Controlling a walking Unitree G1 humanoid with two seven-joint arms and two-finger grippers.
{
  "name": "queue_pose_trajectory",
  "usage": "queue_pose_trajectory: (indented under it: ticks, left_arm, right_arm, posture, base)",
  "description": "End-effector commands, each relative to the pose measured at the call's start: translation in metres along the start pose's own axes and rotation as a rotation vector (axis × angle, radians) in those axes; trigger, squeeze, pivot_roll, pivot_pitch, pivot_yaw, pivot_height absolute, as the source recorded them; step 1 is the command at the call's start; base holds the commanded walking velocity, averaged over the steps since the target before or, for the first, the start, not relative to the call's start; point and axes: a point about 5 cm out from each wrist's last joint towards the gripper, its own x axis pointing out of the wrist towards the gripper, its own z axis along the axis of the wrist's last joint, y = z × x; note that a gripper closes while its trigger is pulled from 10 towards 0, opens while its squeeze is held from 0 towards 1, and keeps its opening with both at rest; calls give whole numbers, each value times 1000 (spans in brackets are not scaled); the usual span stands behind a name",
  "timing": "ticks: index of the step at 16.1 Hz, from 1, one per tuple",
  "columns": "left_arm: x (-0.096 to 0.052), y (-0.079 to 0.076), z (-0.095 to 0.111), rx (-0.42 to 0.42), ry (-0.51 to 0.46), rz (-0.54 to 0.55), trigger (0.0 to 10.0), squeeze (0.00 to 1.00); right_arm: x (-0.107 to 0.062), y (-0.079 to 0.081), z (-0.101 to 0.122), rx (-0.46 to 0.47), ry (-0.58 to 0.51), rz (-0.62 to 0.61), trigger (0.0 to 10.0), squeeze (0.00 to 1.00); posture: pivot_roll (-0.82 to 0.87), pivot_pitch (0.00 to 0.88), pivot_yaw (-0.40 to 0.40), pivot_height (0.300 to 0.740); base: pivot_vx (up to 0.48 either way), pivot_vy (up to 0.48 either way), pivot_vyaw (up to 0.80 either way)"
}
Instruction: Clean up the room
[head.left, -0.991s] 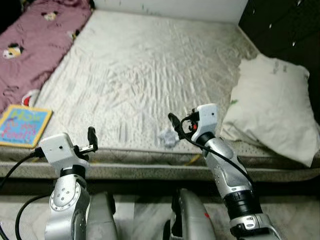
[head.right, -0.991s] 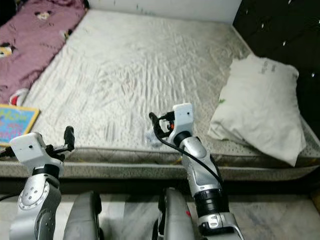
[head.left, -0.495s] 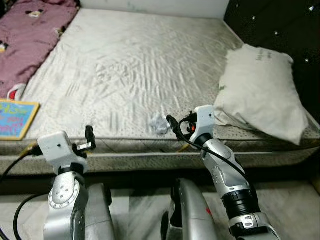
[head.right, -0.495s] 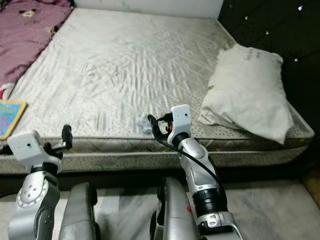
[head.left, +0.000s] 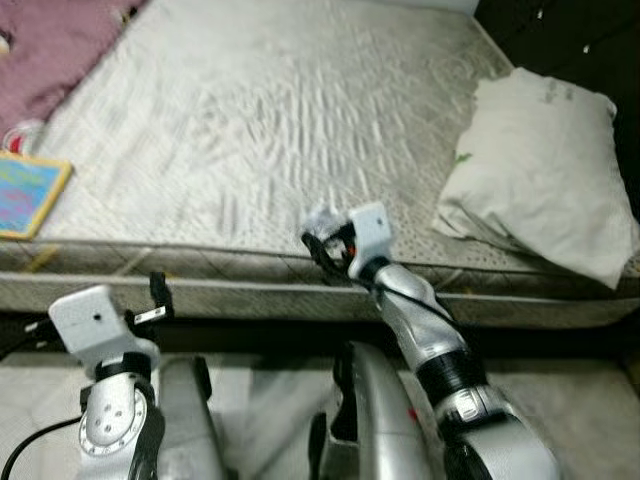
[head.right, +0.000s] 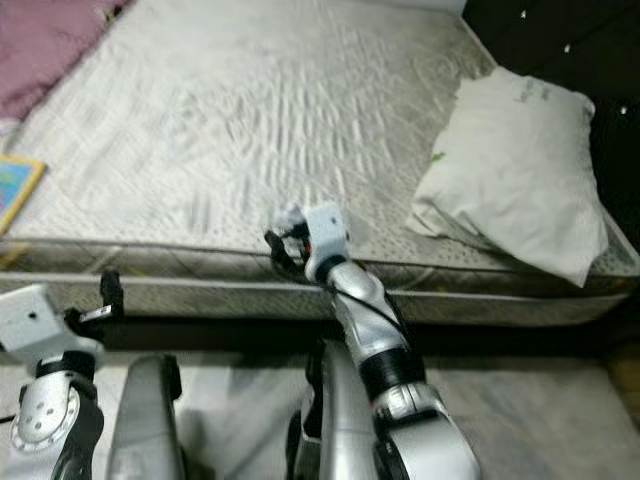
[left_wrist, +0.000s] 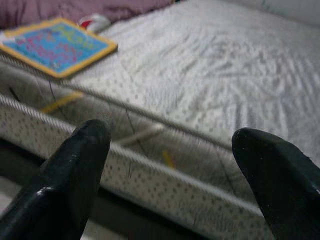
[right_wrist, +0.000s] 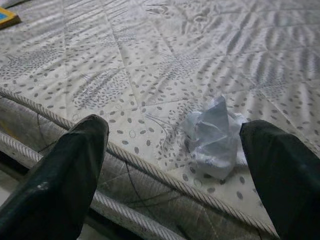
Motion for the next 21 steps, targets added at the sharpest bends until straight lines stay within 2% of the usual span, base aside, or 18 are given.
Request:
queue_pose_trajectory:
  ticks: [1,4,9,10,14,18,21]
  left_arm:
    - [-10,-10,2,-39,9,-7,10000,0]
    - [-31,-17,6,-19,12,-77,10000,0]
    - [-43,-24,13,-26,23,-124,10000,0]
    - [-46,-25,13,-26,26,-127,10000,0]
    - [-55,-24,15,-29,41,-128,10000,0]
    - [-66,-20,17,-11,60,-76,10000,0]
    - [-70,-17,17,1,71,-53,10000,0]
  right_arm:
    - [2,-3,1,-10,-4,0,10000,0]
    - [14,1,10,1,-30,-3,10000,0]
    - [38,27,34,69,-76,-1,10000,0]
    - [40,29,36,74,-79,-10,10000,0]
    - [51,43,54,112,-95,-104,10000,0]
    - [54,44,56,44,-59,-242,10000,0]
    - [55,44,56,27,-36,-294,10000,0]
  posture:
    - [125,178,-150,532]
    - [153,228,-142,532]
    - [191,272,-121,532]
    - [196,277,-120,532]
    - [234,290,-134,532]
    - [289,316,-157,532]
    - [299,321,-162,532]
  base:
    - [0,0,0]
    - [0,0,0]
    - [0,0,0]
    - [0,0,0]
    - [0,0,0]
    - [0,0,0]
    - [0,0,0]
